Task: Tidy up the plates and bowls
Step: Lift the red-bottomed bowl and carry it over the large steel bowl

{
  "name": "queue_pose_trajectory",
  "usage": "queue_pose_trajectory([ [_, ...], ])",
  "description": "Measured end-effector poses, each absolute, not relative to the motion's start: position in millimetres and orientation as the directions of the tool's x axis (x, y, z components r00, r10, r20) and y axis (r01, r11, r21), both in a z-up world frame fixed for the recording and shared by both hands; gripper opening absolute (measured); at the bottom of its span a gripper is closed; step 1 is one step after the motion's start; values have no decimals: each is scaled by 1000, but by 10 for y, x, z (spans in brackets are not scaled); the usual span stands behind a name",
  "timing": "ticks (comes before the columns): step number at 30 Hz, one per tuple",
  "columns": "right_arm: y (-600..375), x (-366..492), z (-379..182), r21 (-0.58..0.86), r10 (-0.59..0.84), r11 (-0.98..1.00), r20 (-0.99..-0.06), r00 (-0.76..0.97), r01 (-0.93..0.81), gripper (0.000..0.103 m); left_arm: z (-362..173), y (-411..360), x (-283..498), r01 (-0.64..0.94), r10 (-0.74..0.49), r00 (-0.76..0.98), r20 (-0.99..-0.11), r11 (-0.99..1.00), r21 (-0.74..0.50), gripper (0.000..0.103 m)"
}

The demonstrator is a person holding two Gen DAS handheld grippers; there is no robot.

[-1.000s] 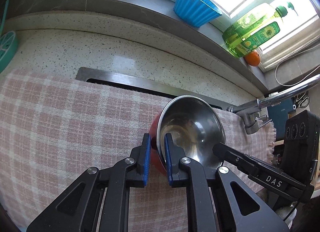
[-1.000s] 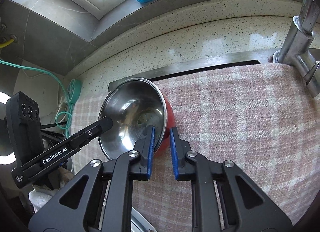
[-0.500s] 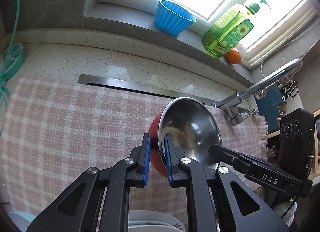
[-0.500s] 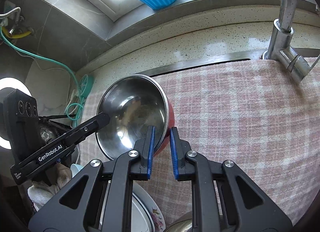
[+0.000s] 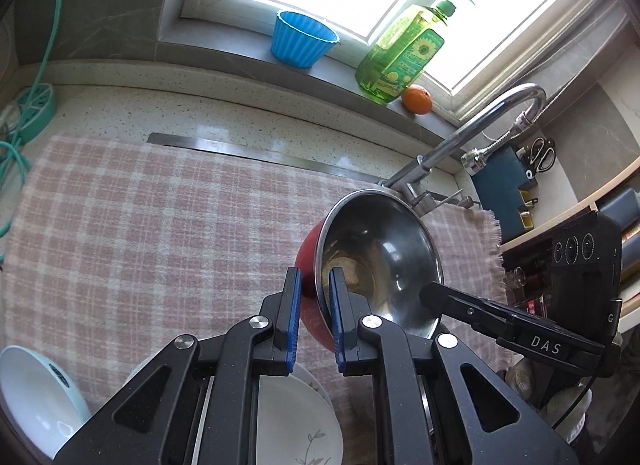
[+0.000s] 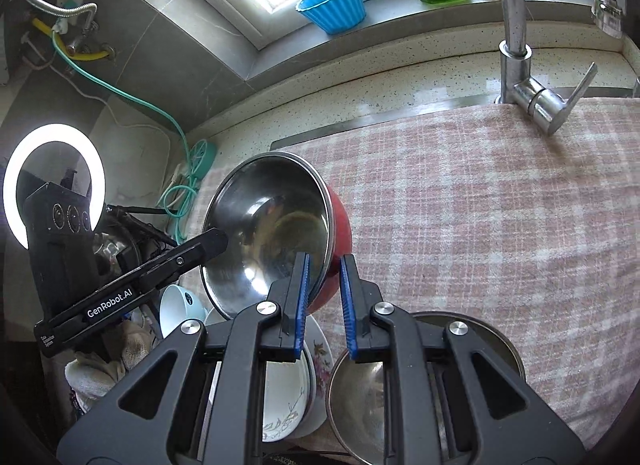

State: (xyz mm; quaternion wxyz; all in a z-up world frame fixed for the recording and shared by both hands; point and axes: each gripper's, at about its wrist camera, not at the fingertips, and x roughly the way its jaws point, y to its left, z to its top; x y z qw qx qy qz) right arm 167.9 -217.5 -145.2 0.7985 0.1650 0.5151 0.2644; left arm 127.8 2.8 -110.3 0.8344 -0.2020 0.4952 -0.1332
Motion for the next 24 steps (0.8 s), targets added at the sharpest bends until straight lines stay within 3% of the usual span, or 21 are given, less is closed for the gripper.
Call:
queue_pose_trajectory([
  [24, -2961, 885, -1617, 520, 537, 841, -768, 348, -149, 16, -1222, -722, 762, 154, -506, 356, -786, 861, -485, 12],
])
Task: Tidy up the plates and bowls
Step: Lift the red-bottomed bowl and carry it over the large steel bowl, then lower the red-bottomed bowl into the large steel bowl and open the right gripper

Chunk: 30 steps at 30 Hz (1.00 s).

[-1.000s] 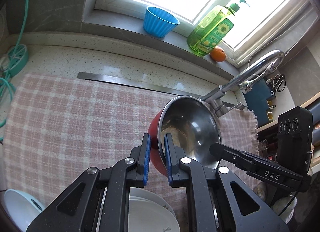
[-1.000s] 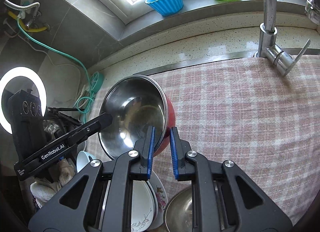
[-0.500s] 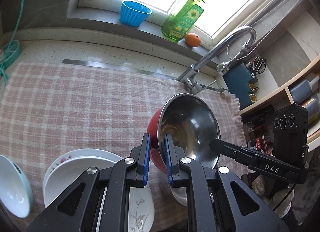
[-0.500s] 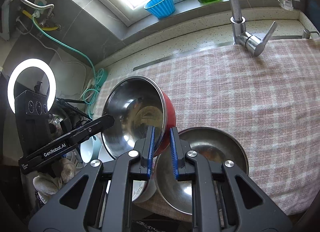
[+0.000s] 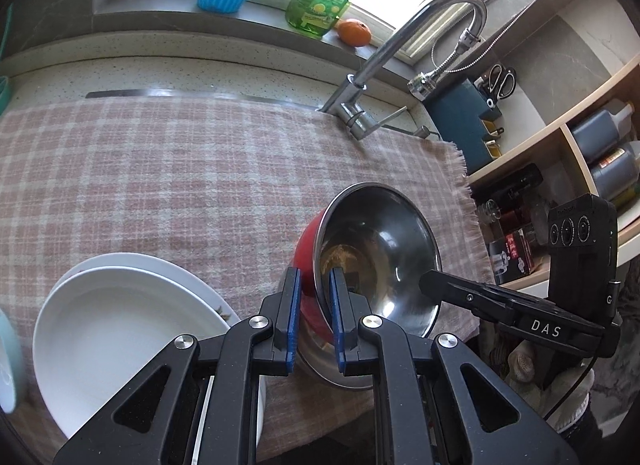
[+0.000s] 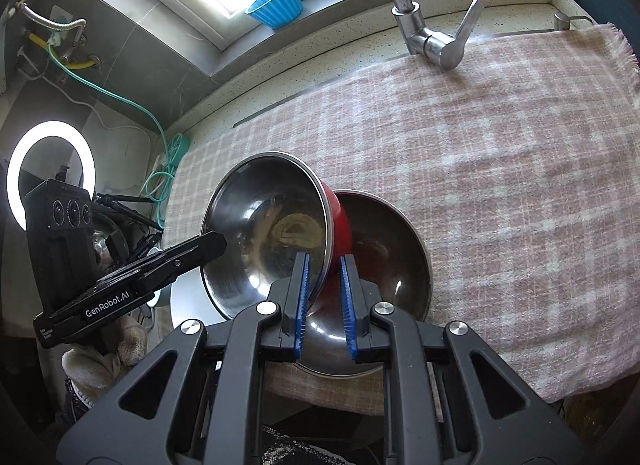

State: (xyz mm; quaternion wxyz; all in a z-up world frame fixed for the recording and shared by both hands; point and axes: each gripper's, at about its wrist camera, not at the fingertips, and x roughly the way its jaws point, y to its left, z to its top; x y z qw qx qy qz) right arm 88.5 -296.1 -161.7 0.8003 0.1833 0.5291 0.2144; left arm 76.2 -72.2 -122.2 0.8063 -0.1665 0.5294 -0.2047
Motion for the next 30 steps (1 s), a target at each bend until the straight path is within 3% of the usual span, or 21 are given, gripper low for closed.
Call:
queue_pose_trajectory([
  [30, -3040, 850, -2037, 440, 454, 891, -849, 272, -112, 18, -1564, -1050, 708, 206, -461, 231, -857, 884, -420, 12],
])
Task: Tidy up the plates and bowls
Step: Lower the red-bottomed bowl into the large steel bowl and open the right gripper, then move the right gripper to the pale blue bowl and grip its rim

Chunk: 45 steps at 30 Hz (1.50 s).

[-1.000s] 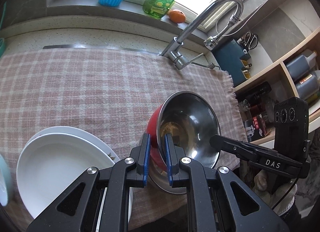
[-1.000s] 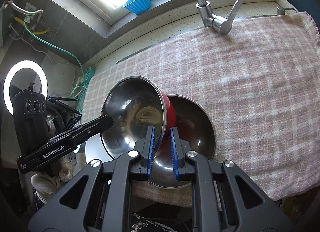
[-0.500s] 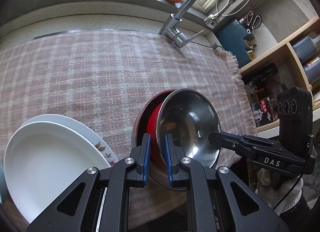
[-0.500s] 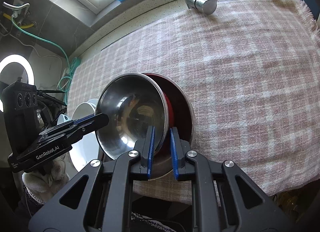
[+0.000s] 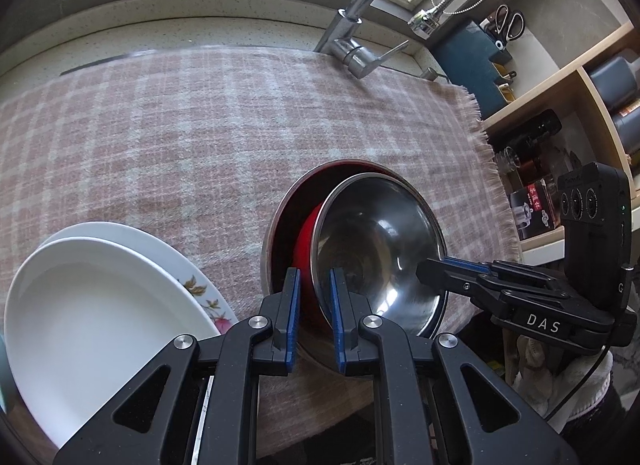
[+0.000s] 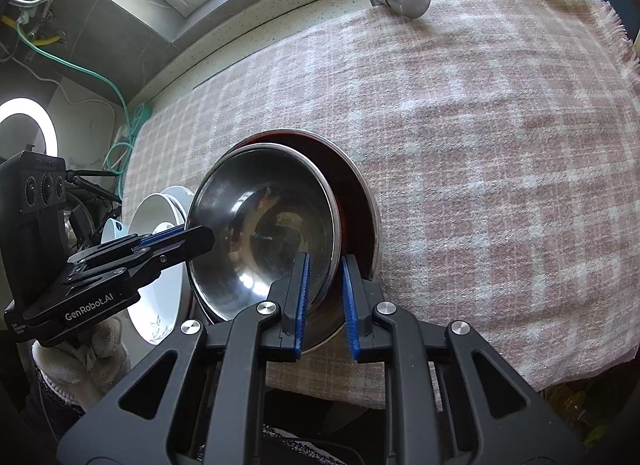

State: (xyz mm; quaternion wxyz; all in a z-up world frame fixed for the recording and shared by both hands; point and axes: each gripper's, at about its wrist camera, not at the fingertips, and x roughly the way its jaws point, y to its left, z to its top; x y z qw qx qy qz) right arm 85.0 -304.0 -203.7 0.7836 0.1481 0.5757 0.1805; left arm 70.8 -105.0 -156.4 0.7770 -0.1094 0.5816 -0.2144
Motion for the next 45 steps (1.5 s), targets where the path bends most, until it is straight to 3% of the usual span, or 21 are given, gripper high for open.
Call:
queue_pose_trajectory([
  [5, -3041, 855, -2034, 426, 441, 897, -854, 277, -116, 18, -1577, -1087, 700, 214, -454, 220, -863, 886, -411, 12],
  [17, -3005, 833, -1995, 428, 448, 894, -846, 288, -132, 33, -1563, -1094, 679, 220, -453, 226, -862, 886, -407, 19],
  [25, -2946, 791, -1800, 403, 434, 901, -830, 349, -162, 69, -1469, -1071, 651, 226, -460, 253, -851, 883, -411, 27],
  [29, -2966, 786, -1723, 422, 450, 892, -813, 368, -159, 69, -1389, -1031, 629, 229, -465, 274, -842, 882, -412, 29],
  [34, -2984, 770, -1618, 447, 467, 882, -784, 408, -150, 82, -1296, -943, 585, 224, -470, 300, -830, 880, -418, 43],
  [36, -2971, 774, -1575, 460, 478, 875, -773, 417, -151, 83, -1267, -886, 561, 215, -466, 313, -827, 883, -416, 54],
  [45, -2696, 801, -1382, 485, 524, 850, -739, 424, -205, 89, -1145, -472, 393, 141, -448, 387, -806, 892, -429, 55],
])
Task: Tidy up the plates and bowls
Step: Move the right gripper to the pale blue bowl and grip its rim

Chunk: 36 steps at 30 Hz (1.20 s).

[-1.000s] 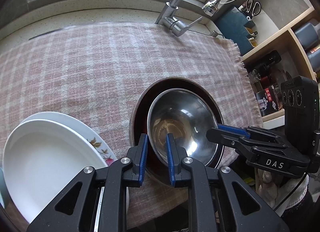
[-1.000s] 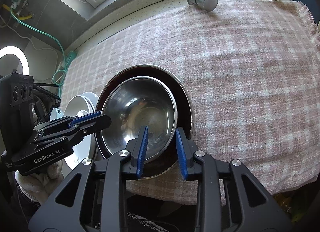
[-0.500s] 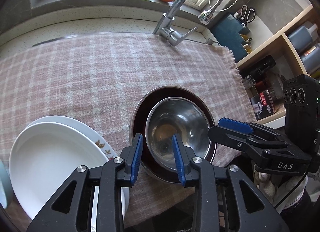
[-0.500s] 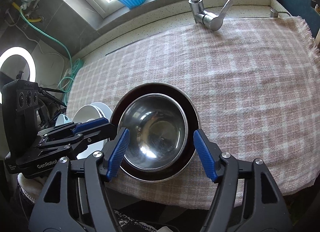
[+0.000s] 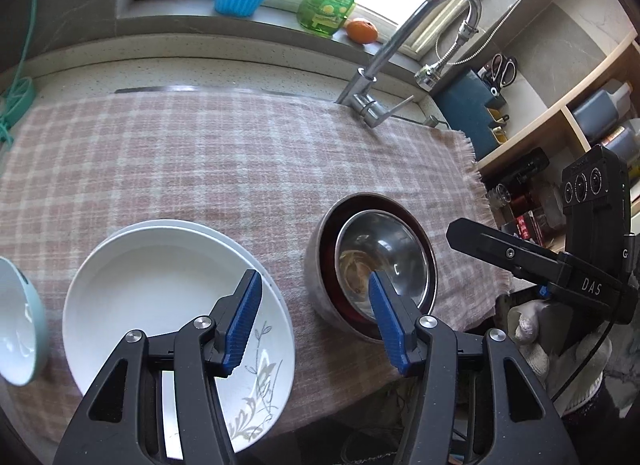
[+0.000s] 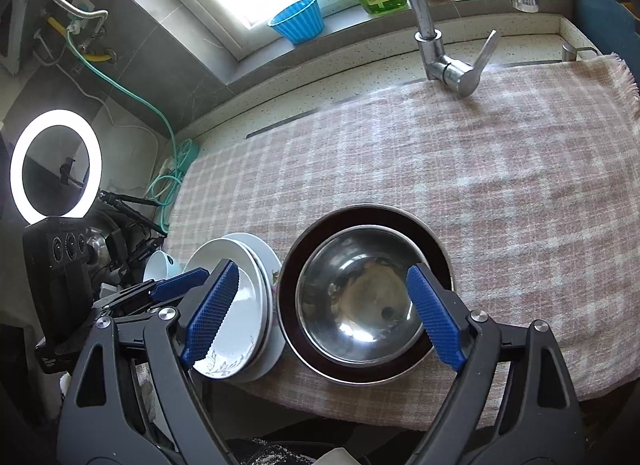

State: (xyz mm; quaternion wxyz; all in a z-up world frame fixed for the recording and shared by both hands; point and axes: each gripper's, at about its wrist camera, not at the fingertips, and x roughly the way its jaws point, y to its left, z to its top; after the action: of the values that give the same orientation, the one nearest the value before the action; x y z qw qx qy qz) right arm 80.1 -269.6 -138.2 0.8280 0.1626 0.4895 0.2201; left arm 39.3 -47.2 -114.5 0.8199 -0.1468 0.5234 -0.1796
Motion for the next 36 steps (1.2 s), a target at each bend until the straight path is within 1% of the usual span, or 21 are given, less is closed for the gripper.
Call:
queue_pose_trajectory([
  [11, -2013, 865, -1178, 486, 591, 804, -714, 374, -342, 89, -1032, 407, 109, -48, -375, 508, -776, 886, -460, 55],
  [21, -1208, 879, -1064, 502, 666, 721, -691, 279, -477, 89, -1018, 1268, -325, -258, -245, 599, -762, 842, -474, 55],
  [29, -502, 935, -1235, 535, 700, 652, -696, 157, -537, 89, -1234, 1850, -660, -417, -152, 609, -778, 774, -477, 55],
  [32, -234, 972, -1371, 564, 707, 629, -701, 92, -535, 89, -1360, 1997, -710, -456, -137, 598, -790, 752, -476, 54],
  [36, 65, 1002, -1531, 577, 699, 616, -715, 33, -536, 89, -1508, 2129, -744, -486, -150, 587, -796, 721, -494, 52],
])
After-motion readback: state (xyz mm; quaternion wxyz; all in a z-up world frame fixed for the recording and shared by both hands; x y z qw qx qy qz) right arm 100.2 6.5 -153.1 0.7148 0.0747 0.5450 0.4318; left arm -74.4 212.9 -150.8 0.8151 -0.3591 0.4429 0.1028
